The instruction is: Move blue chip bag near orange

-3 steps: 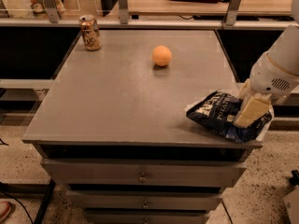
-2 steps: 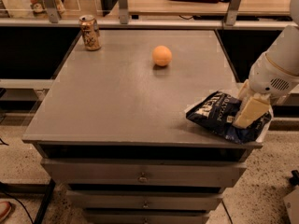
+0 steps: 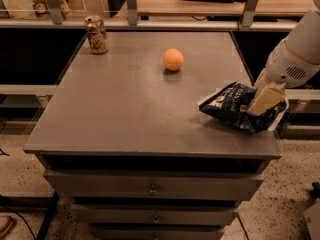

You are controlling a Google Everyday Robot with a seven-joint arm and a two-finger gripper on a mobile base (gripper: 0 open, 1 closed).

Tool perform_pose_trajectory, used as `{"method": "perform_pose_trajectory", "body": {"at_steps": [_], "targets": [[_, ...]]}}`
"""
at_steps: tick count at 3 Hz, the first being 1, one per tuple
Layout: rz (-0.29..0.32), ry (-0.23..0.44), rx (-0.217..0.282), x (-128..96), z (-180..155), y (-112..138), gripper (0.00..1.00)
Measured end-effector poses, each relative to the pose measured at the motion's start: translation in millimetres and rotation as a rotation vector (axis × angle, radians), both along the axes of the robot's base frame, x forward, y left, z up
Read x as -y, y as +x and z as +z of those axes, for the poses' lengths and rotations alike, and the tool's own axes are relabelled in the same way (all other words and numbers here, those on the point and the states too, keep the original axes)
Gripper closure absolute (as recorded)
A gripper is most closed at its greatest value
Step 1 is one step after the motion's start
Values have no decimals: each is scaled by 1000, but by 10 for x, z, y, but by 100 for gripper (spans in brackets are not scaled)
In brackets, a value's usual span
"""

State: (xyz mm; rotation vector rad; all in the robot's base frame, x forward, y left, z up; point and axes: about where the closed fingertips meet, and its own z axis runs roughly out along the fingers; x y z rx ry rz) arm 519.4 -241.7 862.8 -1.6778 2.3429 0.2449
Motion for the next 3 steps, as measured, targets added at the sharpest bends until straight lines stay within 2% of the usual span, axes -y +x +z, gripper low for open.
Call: {"method": "perform_pose_trajectory", "body": {"at_steps": [2, 3], "targets": [[-74, 24, 87, 127, 334, 652, 100], [-101, 73, 144, 110, 456, 863, 100]]}}
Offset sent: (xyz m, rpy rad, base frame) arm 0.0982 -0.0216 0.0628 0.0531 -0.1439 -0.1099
